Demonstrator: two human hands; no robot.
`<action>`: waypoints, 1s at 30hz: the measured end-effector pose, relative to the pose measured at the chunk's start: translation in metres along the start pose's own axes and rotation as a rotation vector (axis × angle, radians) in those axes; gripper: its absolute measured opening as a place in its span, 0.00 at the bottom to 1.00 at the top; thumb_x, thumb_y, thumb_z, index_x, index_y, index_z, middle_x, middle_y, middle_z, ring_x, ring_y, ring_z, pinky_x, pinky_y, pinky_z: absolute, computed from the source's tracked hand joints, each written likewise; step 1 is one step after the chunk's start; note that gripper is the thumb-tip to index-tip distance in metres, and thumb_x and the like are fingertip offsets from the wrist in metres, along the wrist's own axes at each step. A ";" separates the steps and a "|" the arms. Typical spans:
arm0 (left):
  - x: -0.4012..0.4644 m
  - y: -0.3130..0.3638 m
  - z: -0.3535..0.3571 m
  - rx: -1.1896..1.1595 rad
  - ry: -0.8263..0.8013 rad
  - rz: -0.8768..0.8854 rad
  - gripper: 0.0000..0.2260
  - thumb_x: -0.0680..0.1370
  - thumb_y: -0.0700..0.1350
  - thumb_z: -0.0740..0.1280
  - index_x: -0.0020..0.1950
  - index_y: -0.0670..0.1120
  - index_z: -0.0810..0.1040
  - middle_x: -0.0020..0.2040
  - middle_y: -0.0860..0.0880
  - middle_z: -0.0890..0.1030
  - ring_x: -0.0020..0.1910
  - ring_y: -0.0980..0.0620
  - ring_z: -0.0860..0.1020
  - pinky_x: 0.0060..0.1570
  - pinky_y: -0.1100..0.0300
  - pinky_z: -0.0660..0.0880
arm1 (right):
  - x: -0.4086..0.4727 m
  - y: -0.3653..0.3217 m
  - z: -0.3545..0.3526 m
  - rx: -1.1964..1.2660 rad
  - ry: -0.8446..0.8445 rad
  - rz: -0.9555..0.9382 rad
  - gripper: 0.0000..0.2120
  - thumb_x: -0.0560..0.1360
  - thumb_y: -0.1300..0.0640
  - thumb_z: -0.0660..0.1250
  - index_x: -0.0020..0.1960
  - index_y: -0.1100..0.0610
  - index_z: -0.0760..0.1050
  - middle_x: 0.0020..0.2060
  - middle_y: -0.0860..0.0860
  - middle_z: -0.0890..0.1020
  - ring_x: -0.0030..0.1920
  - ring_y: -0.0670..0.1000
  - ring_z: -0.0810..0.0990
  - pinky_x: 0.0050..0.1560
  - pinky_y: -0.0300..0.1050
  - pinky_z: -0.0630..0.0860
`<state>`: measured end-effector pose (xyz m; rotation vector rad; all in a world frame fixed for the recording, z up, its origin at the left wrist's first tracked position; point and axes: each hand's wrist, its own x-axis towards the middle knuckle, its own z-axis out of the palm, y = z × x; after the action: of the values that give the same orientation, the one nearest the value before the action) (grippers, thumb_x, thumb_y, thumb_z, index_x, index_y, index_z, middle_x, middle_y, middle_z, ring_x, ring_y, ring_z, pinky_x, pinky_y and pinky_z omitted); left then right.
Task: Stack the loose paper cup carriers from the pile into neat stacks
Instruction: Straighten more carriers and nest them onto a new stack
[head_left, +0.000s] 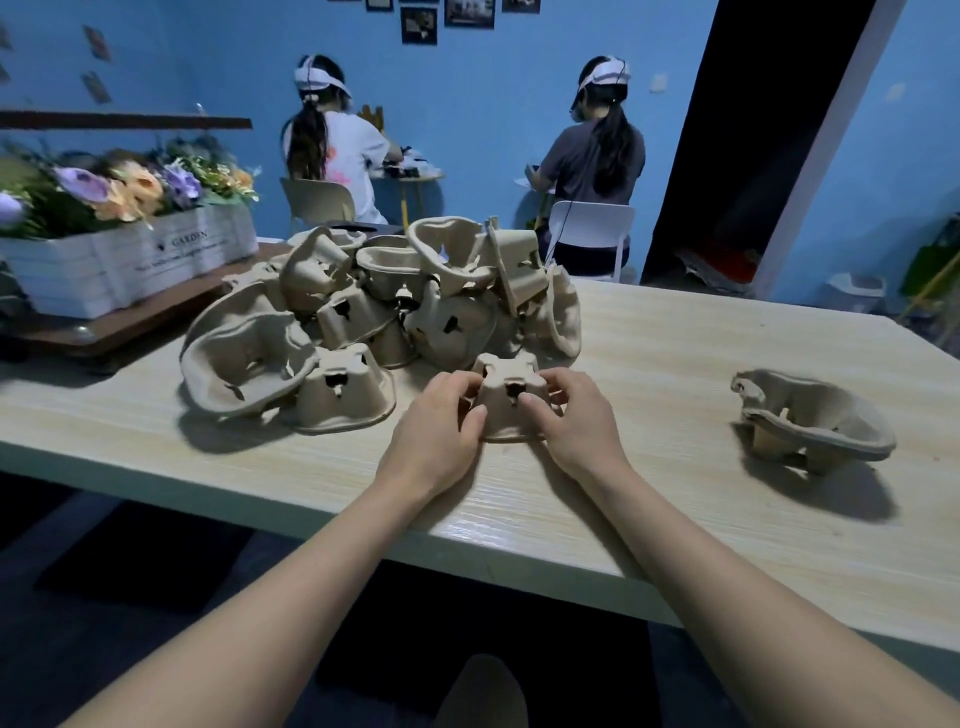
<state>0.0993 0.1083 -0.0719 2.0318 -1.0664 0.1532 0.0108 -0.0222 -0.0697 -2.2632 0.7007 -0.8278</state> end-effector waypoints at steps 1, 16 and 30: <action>-0.001 0.001 0.000 -0.011 -0.008 0.009 0.15 0.78 0.43 0.63 0.64 0.47 0.73 0.58 0.49 0.76 0.55 0.52 0.76 0.57 0.50 0.74 | -0.001 0.001 -0.001 0.014 0.011 0.001 0.13 0.75 0.52 0.67 0.57 0.56 0.75 0.51 0.51 0.76 0.54 0.51 0.74 0.56 0.47 0.72; -0.003 0.002 -0.008 -0.126 0.168 0.053 0.08 0.73 0.35 0.67 0.49 0.45 0.81 0.47 0.52 0.80 0.45 0.58 0.74 0.45 0.79 0.65 | -0.009 -0.001 -0.012 0.374 0.127 0.096 0.14 0.78 0.50 0.63 0.43 0.60 0.79 0.40 0.54 0.80 0.41 0.49 0.74 0.43 0.45 0.69; 0.002 0.014 -0.010 -0.271 0.213 -0.012 0.05 0.78 0.38 0.63 0.45 0.47 0.77 0.40 0.50 0.79 0.39 0.53 0.75 0.39 0.66 0.68 | -0.022 0.002 -0.048 0.315 0.005 0.069 0.10 0.75 0.68 0.64 0.47 0.56 0.79 0.42 0.49 0.82 0.46 0.47 0.78 0.50 0.38 0.74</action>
<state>0.0923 0.1096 -0.0559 1.7362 -0.8900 0.2029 -0.0381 -0.0270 -0.0503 -1.9457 0.6011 -0.8463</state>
